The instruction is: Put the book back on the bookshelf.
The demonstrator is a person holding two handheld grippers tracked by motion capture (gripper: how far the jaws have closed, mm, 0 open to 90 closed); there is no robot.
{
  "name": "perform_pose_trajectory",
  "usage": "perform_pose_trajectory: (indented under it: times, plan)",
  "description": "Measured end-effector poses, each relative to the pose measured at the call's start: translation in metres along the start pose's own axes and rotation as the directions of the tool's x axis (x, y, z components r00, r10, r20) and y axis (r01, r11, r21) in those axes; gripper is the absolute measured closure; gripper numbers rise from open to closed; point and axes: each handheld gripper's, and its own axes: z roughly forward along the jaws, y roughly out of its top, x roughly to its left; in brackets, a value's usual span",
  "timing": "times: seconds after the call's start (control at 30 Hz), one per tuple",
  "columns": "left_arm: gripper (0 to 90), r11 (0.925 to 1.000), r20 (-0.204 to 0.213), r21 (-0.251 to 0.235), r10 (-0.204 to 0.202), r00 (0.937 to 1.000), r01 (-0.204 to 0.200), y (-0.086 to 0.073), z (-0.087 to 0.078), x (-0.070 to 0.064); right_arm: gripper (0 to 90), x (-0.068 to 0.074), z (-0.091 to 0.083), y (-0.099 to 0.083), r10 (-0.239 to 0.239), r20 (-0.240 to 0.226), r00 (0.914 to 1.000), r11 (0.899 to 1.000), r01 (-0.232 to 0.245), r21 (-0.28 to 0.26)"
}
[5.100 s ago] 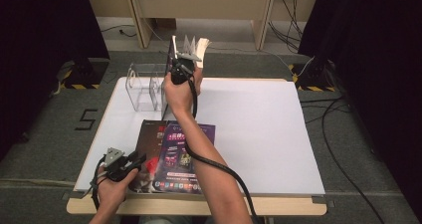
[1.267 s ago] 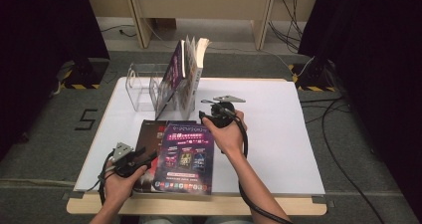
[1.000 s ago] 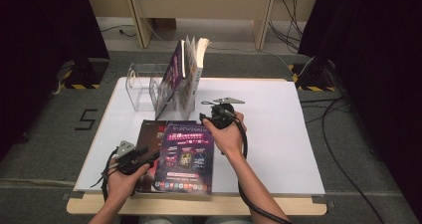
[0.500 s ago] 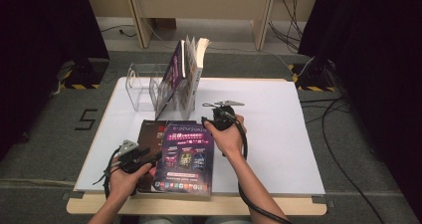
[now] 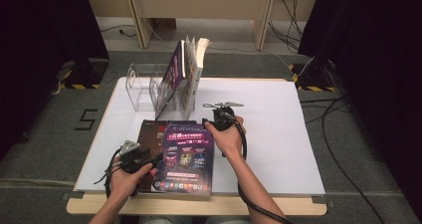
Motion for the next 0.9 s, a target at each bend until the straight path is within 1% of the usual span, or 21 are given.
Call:
perform_pose_trajectory:
  times: [0.17,0.2,0.3,0.37,0.4,0.5,0.6,0.63,0.7,0.8,0.9]
  plan:
    - [37.1,1.0,0.003,0.003,-0.008,1.0,0.008,0.0,0.001,0.0,49.2,-0.003,0.005,-0.001,0.003,0.009,1.0,1.0,-0.004,0.015]
    - [37.1,1.0,0.007,0.004,-0.009,0.9999,0.009,0.0,0.0,0.0,49.1,-0.005,0.008,-0.002,0.01,0.009,0.9999,0.999,-0.01,0.031]
    - [37.1,0.9998,0.02,0.002,-0.018,0.9996,0.017,0.001,0.0,-0.002,49.0,-0.007,0.011,-0.003,0.013,0.014,0.9998,0.999,-0.014,0.045]
    - [37.1,0.9997,0.028,0.008,-0.021,0.9994,0.021,0.001,0.001,-0.002,48.9,-0.009,0.013,-0.004,0.018,0.016,0.9997,0.998,-0.019,0.052]
    - [37.3,0.9998,0.025,0.011,-0.017,0.9995,0.017,0.001,0.001,-0.002,48.5,-0.01,0.015,-0.006,0.034,0.016,0.9993,0.997,-0.035,0.066]
    - [37.4,0.9996,0.03,0.026,-0.014,0.9994,0.013,0.001,0.002,-0.003,48.0,-0.012,0.017,-0.007,0.042,0.016,0.999,0.996,-0.043,0.075]
    - [37.4,0.9993,0.031,0.034,-0.012,0.9994,0.011,0.002,0.002,-0.003,47.8,-0.014,0.019,-0.008,0.044,0.018,0.9989,0.995,-0.045,0.084]
    - [37.4,0.9993,0.032,0.036,-0.012,0.9994,0.011,0.003,0.003,-0.004,47.7,-0.014,0.02,-0.008,0.055,0.019,0.9983,0.994,-0.056,0.089]
    - [37.3,0.9992,0.036,0.04,-0.012,0.9993,0.01,0.003,0.004,-0.004,47.6,-0.015,0.021,-0.009,0.056,0.02,0.9982,0.994,-0.058,0.091]
    - [37.1,0.9988,0.045,0.045,-0.022,0.9987,0.02,0.004,0.005,-0.005,47.5,-0.017,0.024,-0.009,0.061,0.029,0.9977,0.993,-0.064,0.1]
    - [37.1,0.9983,0.045,0.051,-0.029,0.9986,0.027,0.005,0.007,-0.005,47.5,-0.019,0.026,-0.011,0.074,0.032,0.9967,0.99,-0.077,0.114]
